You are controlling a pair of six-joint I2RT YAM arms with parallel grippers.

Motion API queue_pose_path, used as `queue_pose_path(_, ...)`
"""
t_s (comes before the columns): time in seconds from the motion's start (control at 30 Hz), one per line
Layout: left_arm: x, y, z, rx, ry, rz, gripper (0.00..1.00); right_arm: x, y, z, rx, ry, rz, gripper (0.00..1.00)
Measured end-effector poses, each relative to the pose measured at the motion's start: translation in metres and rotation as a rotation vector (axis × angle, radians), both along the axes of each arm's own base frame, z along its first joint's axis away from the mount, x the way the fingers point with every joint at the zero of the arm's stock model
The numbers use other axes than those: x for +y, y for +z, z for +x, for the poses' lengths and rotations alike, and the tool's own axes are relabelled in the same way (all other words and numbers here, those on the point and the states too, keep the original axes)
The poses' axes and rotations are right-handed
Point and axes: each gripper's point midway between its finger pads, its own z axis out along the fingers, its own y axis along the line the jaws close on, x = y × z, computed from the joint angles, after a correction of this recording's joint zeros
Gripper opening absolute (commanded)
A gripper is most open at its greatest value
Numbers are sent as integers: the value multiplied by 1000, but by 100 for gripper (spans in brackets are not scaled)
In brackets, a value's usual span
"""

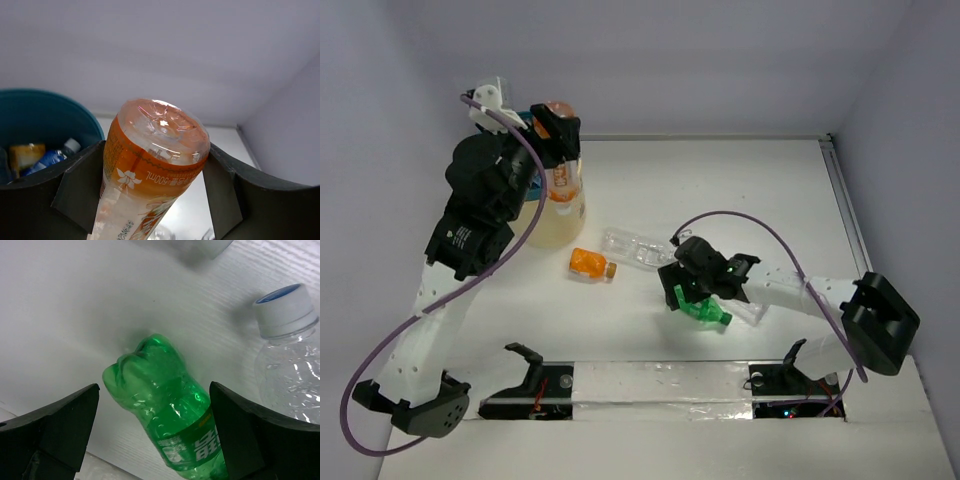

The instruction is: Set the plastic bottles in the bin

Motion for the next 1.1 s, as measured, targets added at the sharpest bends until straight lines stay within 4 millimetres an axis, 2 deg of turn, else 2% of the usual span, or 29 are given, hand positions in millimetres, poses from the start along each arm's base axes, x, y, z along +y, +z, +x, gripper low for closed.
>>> queue_pose_path(0.13, 22, 35, 12, -80, 87, -46, 40, 2, -10, -9, 50, 42, -18, 96)
queue_pose_path(0.23, 43, 58, 31, -137, 174, -70, 40, 3, -18, -12, 84, 59, -38, 93)
queue_pose_path(0.37, 67, 58, 57, -146, 263, -60, 40, 6, -29, -15, 126, 77, -60, 90)
queue_pose_path(0.53, 92, 42, 95, -127, 356, -39, 40, 9, -37, -18, 150, 102, -77, 79)
queue_pose_path(0.57, 93, 39, 102, -126, 365, -33, 40, 9, -37, -18, 150, 102, -77, 78)
queue_pose_path(0.67, 96, 25, 118, -120, 380, -14, 43, 9, -37, -18, 150, 104, -77, 67)
queue_pose_path(0.73, 98, 8, 126, -106, 393, 1, 46, 10, -37, -19, 152, 106, -72, 65)
queue_pose_path(0.83, 101, -24, 135, -63, 409, 23, 56, 11, -36, -19, 155, 108, -65, 62)
queue_pose_path(0.87, 103, -36, 137, -40, 414, 32, 65, 12, -35, -20, 156, 108, -61, 62)
queue_pose_path(0.93, 107, -56, 140, -4, 424, 44, 77, 13, -31, -21, 154, 111, -44, 62)
queue_pose_path(0.97, 108, -63, 140, 9, 427, 47, 85, 15, -26, -21, 148, 113, -29, 62)
queue_pose_path(1.03, 109, -72, 141, 26, 430, 44, 90, 19, -9, -20, 119, 119, 21, 61)
queue_pose_path(1.1, 109, -76, 140, 33, 427, 36, 93, 27, 18, -21, 77, 138, 102, 61)
